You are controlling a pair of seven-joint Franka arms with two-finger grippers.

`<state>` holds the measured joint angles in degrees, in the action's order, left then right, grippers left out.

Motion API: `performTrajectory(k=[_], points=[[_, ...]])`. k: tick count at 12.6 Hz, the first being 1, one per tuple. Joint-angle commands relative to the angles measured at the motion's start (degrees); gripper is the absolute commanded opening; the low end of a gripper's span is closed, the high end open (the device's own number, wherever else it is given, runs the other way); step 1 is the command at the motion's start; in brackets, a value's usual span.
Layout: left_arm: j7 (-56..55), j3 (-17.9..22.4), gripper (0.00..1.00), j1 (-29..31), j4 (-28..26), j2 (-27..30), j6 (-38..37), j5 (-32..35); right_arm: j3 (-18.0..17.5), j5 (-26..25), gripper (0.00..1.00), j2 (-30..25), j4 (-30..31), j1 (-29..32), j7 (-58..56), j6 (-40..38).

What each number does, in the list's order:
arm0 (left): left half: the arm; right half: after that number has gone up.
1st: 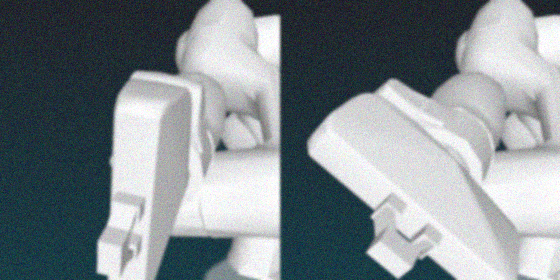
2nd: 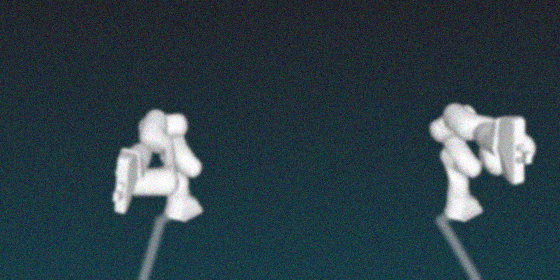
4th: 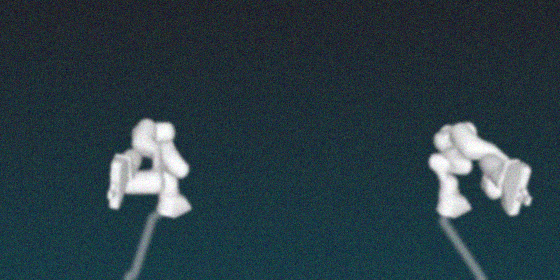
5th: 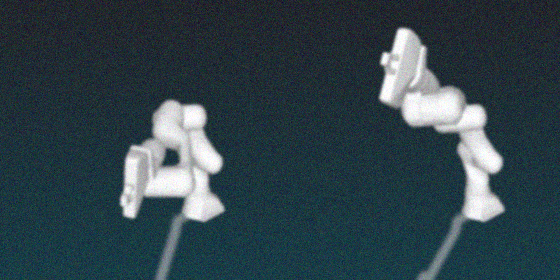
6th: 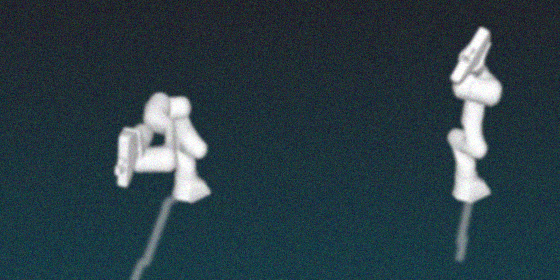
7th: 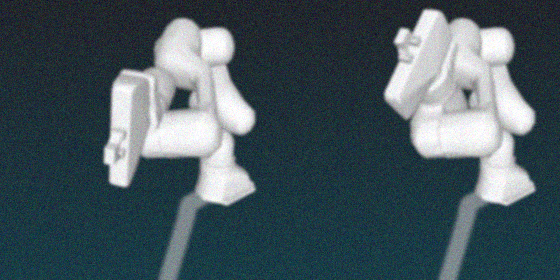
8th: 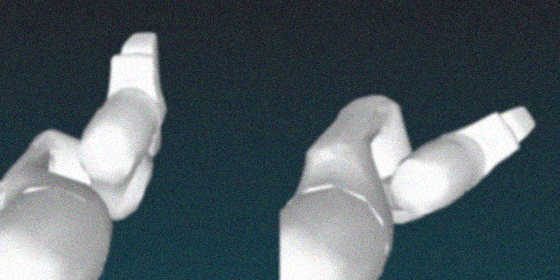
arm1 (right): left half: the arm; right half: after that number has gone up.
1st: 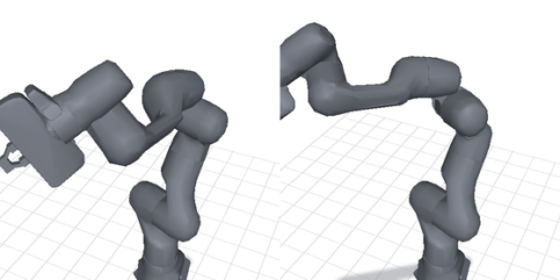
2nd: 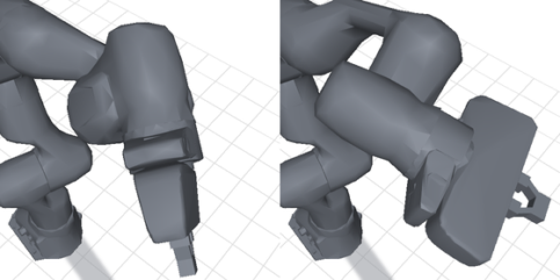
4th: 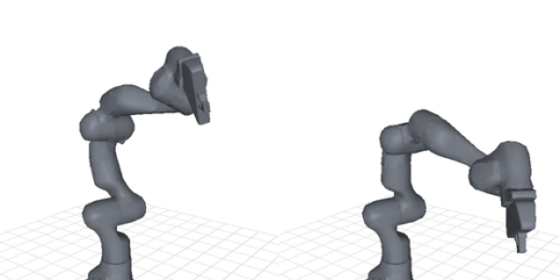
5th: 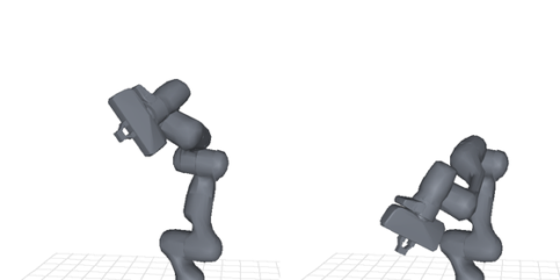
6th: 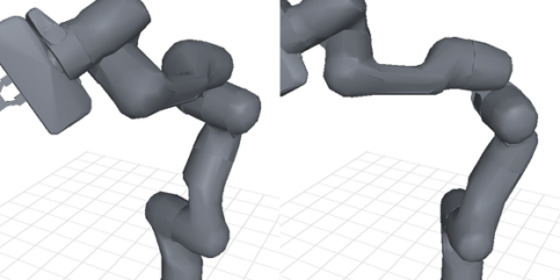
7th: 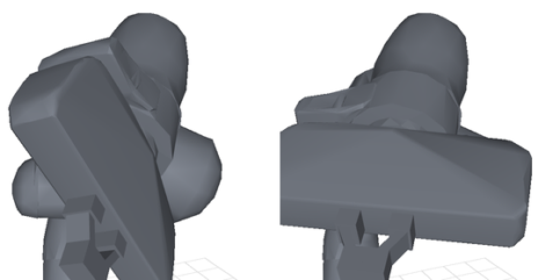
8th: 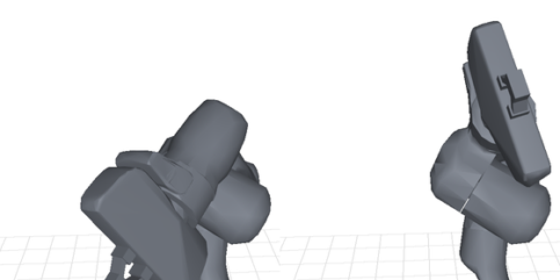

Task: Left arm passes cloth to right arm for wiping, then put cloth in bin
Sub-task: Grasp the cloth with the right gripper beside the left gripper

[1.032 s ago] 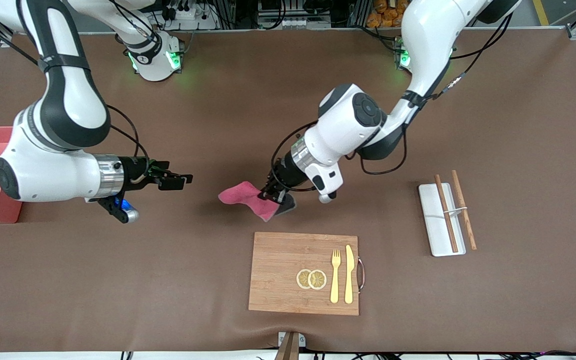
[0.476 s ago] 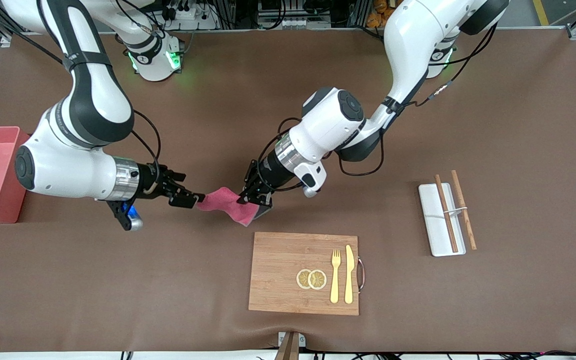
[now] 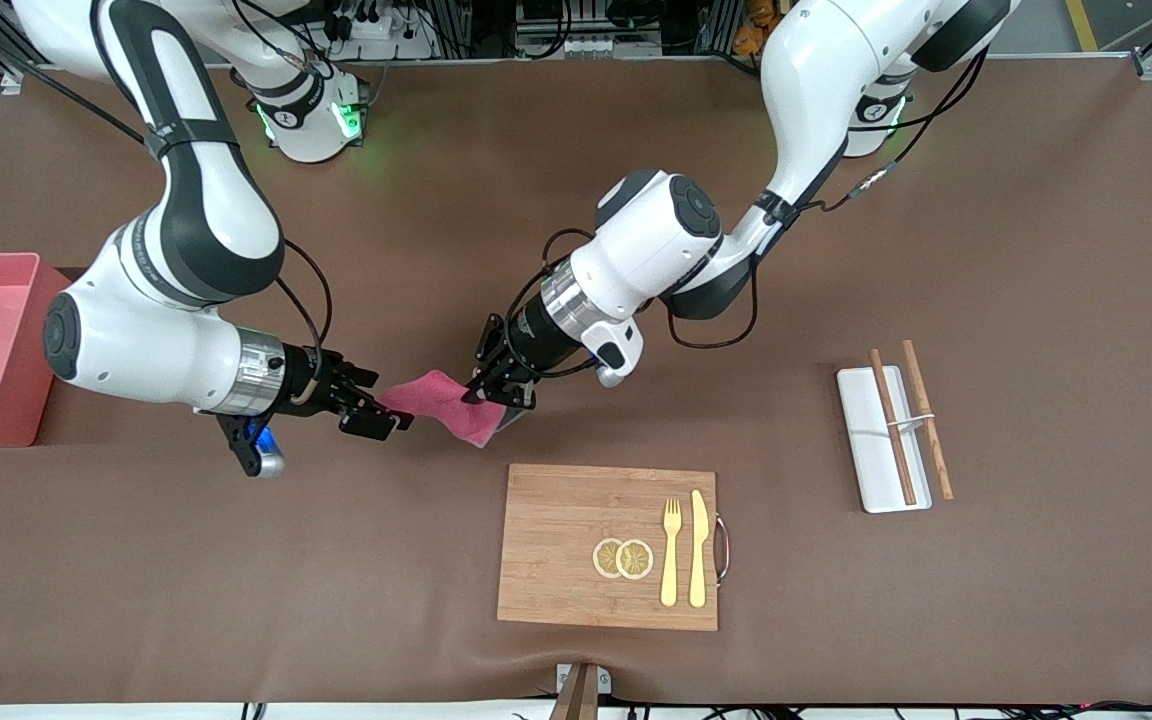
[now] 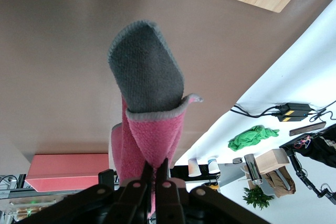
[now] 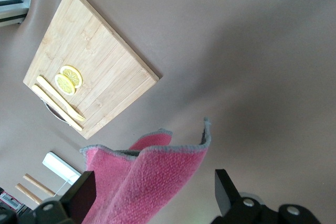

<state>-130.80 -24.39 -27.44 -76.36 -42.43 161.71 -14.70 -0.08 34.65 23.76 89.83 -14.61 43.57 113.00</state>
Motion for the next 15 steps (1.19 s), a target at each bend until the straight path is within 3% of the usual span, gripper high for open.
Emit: performTrajectory(k=[1,2,4,8,9,10,11,12,15], points=[[-0.42,0.14,0.0,-1.3,2.18,-1.86,1.41,-1.48,0.26,0.95,0.78,-0.12,0.7,-1.29,0.81,0.64],[-0.42,0.14,0.0,-1.3,2.18,-2.21,2.02,-1.48,0.26,0.95,0.58,-0.12,0.79,-1.3,0.38,0.56],[-0.42,0.14,0.0,-1.65,2.18,-2.3,2.2,-1.48,0.26,0.77,0.03,-0.12,0.7,-1.3,-0.68,-1.54],[-0.42,0.14,0.0,-2.01,2.1,-2.39,2.2,-1.48,0.26,0.6,0.0,-0.12,0.79,-1.21,-3.84,-2.26],[-0.25,0.14,0.16,-1.92,2.1,-2.3,2.2,-1.48,0.35,0.6,0.0,-0.12,0.79,-1.21,-4.54,-2.26],[-0.16,0.14,0.46,-1.92,2.1,-2.04,2.2,-1.48,0.35,0.51,0.0,-0.12,0.79,-1.12,-4.98,-2.26],[-0.07,0.14,0.93,-1.66,2.1,-1.52,1.86,-1.3,0.35,0.33,0.0,-0.12,0.79,-1.21,-5.16,-2.26],[-0.07,0.4,1.0,-1.05,2.01,-0.47,1.24,-0.87,0.35,0.16,0.0,-0.12,0.79,-1.21,-5.16,-2.26],[0.98,0.66,1.0,3.17,2.01,3.13,-5.42,-0.25,0.35,-0.02,0.0,-0.12,0.96,-1.03,-7.79,-2.26]])
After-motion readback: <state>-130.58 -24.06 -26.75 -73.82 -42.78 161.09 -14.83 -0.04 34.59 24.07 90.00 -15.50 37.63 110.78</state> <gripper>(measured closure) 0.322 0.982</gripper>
